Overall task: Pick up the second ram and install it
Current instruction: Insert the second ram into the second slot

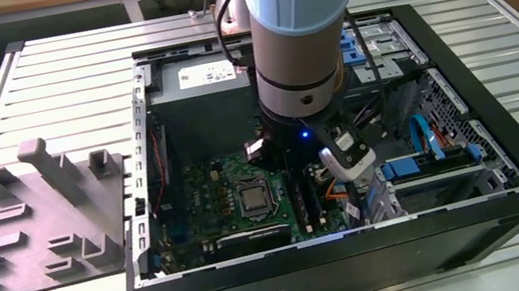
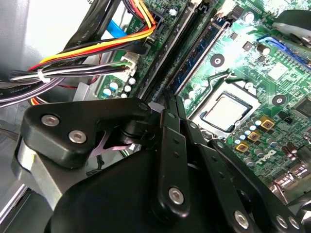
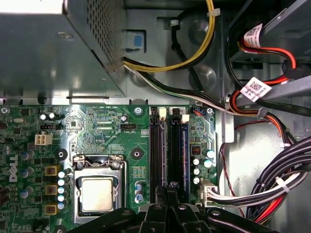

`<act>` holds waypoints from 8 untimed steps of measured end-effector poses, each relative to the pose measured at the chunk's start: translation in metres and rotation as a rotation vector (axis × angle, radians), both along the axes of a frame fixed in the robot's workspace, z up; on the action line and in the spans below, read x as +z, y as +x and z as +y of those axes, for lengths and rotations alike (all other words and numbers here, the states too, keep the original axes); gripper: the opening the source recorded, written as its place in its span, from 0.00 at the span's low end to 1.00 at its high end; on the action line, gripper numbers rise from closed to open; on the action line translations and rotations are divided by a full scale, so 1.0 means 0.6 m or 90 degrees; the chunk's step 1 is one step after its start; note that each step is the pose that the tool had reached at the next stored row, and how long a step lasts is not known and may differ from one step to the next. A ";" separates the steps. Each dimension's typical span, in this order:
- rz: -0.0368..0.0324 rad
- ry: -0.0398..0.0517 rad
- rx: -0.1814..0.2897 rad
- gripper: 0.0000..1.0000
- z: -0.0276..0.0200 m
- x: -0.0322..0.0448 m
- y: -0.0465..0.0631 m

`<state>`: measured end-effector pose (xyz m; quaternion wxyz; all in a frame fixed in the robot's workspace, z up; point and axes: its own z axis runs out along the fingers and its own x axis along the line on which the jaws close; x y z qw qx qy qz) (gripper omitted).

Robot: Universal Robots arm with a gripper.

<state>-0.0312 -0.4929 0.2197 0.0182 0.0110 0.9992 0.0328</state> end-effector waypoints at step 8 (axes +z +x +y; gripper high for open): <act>0.0001 -0.0004 0.000 0.11 0.0002 -0.005 -0.001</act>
